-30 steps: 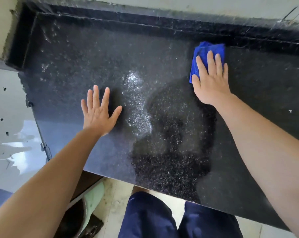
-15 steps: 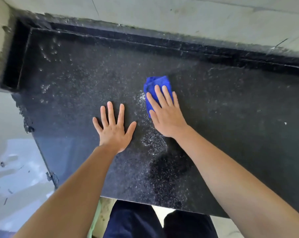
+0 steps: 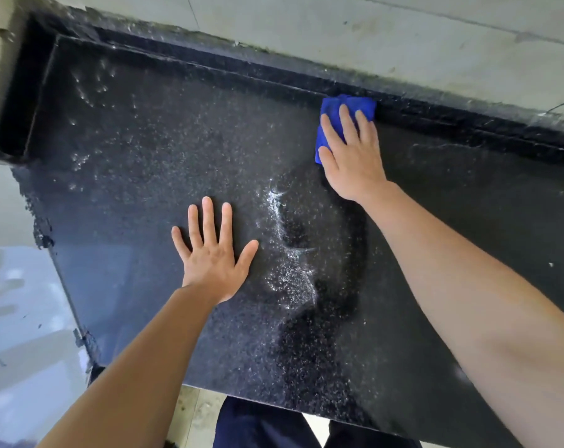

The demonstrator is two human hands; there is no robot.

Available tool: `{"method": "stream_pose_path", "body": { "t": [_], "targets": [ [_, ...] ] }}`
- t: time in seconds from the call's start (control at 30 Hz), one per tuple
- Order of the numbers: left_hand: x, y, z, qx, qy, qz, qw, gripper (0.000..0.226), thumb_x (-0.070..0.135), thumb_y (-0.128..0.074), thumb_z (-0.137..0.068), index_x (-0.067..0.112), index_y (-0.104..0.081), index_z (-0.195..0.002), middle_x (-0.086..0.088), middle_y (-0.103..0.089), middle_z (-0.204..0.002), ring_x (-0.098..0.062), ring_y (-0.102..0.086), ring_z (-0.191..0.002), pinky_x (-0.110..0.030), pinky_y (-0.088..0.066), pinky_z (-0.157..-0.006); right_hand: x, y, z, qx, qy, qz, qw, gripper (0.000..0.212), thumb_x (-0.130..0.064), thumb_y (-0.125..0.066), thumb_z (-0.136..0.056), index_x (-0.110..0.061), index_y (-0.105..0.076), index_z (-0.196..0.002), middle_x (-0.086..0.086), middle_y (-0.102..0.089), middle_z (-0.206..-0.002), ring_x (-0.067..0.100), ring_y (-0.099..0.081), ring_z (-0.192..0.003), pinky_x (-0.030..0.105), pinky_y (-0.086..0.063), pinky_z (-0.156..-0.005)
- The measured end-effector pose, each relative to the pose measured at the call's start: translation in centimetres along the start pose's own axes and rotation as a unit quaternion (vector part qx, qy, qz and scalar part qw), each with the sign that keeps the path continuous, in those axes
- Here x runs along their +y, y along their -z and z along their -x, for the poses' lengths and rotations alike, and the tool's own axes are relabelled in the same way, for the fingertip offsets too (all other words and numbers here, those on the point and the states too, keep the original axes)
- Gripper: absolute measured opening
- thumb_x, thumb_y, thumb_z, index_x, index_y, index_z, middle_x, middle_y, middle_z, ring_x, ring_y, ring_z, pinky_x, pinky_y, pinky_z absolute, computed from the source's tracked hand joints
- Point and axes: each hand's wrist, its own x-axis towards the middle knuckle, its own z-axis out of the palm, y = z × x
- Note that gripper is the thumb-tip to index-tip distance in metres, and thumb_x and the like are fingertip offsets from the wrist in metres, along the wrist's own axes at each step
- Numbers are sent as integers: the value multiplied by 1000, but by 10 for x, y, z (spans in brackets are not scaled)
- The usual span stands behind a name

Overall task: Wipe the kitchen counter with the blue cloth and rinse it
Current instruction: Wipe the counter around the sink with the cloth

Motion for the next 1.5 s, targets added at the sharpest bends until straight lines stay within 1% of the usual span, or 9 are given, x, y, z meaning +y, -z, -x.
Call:
{"method": "stream_pose_path", "body": {
  "t": [0.3,0.5,0.7,0.87,1.03,1.13,1.23,1.4,1.5],
  "targets": [
    [2,0,1,6,3,8,1000,81,74,-3,-90,30,26,-151,0,36,-158,-24,32,-146,-59,13,-117,-114,-5,-51,20,183,31,982,59,-41,-24,-105,-22,-13,-160,11,-8,-167,38,-4,-153,52,-4,-124],
    [2,1,1,-1,8,2,1000,81,74,-4,-90,30,26,-151,1,37,-157,-23,33,-145,-58,14,-118,-58,-19,7,14,296,30,955,57,-43,-28,-103,-26,-24,-158,7,-18,-166,31,-12,-153,49,-10,-124],
    [1,3,1,-10,2,4,1000,81,74,-4,-90,30,29,-149,0,40,-156,-24,35,-144,-58,15,-117,24,-11,29,6,173,-11,985,55,-44,-36,-102,-34,-29,-156,4,-17,-166,30,-10,-153,53,-8,-124],
    [2,3,1,-7,5,5,1000,81,73,-5,-91,29,27,-151,-1,38,-157,-25,34,-145,-58,14,-117,-34,-7,-10,8,91,-9,996,58,-46,-27,-104,-31,-15,-159,8,-3,-168,34,2,-153,52,-1,-124],
    [3,6,1,-14,7,0,1000,81,73,-5,-92,29,26,-152,0,37,-157,-25,33,-145,-58,14,-117,-80,-17,0,12,187,10,982,56,-41,-30,-104,-26,-23,-158,10,-11,-167,36,-6,-153,54,-5,-123],
    [4,7,1,-17,7,5,1000,81,72,-7,-92,29,25,-152,0,37,-157,-25,33,-145,-58,14,-117,-51,-28,43,5,256,15,967,55,-40,-30,-105,-26,-27,-157,9,-17,-166,33,-11,-153,51,-9,-124],
    [3,6,1,-22,3,2,1000,81,73,-6,-92,28,26,-152,-1,37,-157,-26,33,-145,-58,14,-117,6,-31,87,-20,263,39,964,54,-42,-29,-106,-29,-23,-158,5,-13,-167,29,-7,-154,50,-8,-124],
    [1,5,0,-15,0,-2,1000,81,73,-5,-92,28,26,-152,-2,37,-158,-27,32,-146,-59,12,-117,92,-14,89,-31,72,0,997,56,-47,-26,-104,-35,-15,-158,1,-2,-168,26,2,-154,53,-7,-123],
    [1,4,0,-12,-2,-3,1000,81,73,-5,-91,28,26,-152,-2,36,-158,-27,31,-146,-60,12,-117,80,-9,58,-27,-42,-26,998,57,-46,-23,-106,-33,-8,-159,3,6,-168,28,8,-154,51,0,-124]
  ]
}}
